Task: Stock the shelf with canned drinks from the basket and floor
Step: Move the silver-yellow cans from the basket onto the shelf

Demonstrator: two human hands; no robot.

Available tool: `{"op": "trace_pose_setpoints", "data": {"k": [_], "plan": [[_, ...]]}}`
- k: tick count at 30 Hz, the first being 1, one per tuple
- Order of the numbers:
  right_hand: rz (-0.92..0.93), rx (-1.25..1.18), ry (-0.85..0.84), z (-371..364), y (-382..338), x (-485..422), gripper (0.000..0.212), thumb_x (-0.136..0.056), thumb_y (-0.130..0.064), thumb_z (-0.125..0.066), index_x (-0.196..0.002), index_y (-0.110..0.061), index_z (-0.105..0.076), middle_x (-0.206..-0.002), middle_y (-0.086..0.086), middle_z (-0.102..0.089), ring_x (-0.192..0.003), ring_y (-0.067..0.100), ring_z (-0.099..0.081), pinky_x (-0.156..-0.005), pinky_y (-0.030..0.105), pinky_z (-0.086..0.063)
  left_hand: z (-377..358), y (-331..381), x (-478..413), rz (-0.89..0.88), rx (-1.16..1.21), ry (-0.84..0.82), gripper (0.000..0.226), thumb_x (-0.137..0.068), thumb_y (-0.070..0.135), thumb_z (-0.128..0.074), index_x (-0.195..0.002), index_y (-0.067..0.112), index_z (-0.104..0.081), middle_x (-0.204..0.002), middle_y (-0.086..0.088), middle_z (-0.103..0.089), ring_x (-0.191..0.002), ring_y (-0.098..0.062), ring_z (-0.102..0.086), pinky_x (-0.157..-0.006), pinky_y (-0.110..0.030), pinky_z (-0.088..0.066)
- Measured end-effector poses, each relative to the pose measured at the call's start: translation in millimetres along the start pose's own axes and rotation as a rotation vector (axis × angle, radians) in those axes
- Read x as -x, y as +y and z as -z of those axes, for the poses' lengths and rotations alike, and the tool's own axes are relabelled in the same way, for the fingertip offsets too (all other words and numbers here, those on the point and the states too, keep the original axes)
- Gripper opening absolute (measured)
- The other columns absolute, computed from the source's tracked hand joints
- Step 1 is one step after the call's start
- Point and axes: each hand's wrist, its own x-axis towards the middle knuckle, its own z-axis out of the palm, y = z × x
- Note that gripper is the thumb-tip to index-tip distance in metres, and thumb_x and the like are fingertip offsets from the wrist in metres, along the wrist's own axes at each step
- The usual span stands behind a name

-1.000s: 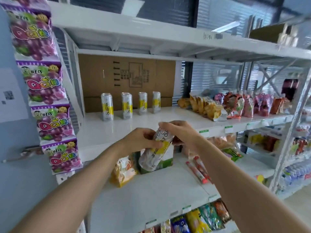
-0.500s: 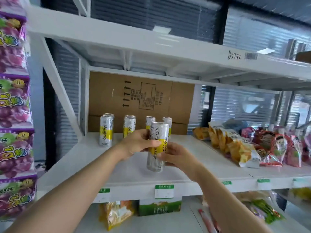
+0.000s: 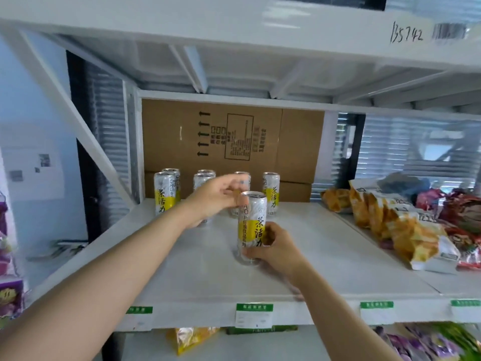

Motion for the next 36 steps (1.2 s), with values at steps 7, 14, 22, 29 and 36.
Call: {"op": "trace_pose_setpoints", "data": {"k": [7, 14, 22, 29, 36], "plan": [[-0.047, 0.167, 0.145, -9, 11, -37, 0.060, -0.057, -0.018, -0.091, -0.104, -0.016, -0.054, -0.101, 0.005, -0.066, -0.091, 0.025, -0.066, -0.083, 0.045, -0.056, 1, 14, -34, -0.124, -0.608, 0.005, 0.020, -0.078, 0.030, -0.078, -0.096, 0.023, -0.078, -0.109, 0.009, -0.073, -0.101, -0.003, -0.063, -0.093, -0.022, -0.045], [-0.131, 0.259, 0.132, -13, 6, -81, 0.056, -0.056, -0.022, -0.089, -0.100, -0.015, -0.055, -0.090, 0.000, -0.063, -0.081, 0.018, -0.060, -0.075, 0.035, -0.052, 12, 9, -71, -0.087, -0.775, -0.036, 0.025, -0.081, 0.025, -0.077, -0.104, 0.015, -0.077, -0.108, 0.003, -0.073, -0.094, -0.009, -0.062, -0.086, -0.024, -0.041], [-0.160, 0.336, 0.190, -24, 5, -120, 0.053, -0.060, -0.021, -0.086, -0.103, -0.013, -0.056, -0.096, 0.002, -0.068, -0.088, 0.019, -0.064, -0.074, 0.033, -0.054, 15, -1, -107, -0.060, -0.918, -0.032, 0.028, -0.083, 0.015, -0.075, -0.109, 0.008, -0.073, -0.117, -0.002, -0.069, -0.110, -0.018, -0.057, -0.086, -0.023, -0.035], [-0.132, 0.356, 0.237, -32, 11, -131, 0.054, -0.066, -0.026, -0.085, -0.106, -0.015, -0.050, -0.090, -0.004, -0.060, -0.080, 0.015, -0.058, -0.065, 0.025, -0.045, 23, -13, -125, -0.026, -0.914, -0.006, 0.031, -0.080, 0.016, -0.077, -0.110, 0.011, -0.073, -0.113, -0.005, -0.071, -0.106, -0.018, -0.063, -0.090, -0.026, -0.041], [-0.078, 0.288, 0.277, -35, 19, -137, 0.055, -0.062, -0.029, -0.089, -0.098, -0.015, -0.050, -0.084, -0.005, -0.059, -0.073, 0.012, -0.056, -0.063, 0.026, -0.044, 28, -19, -137, -0.023, -0.925, -0.018, 0.029, -0.081, 0.014, -0.077, -0.110, 0.011, -0.073, -0.110, -0.005, -0.072, -0.101, -0.018, -0.064, -0.095, -0.032, -0.048]]}}
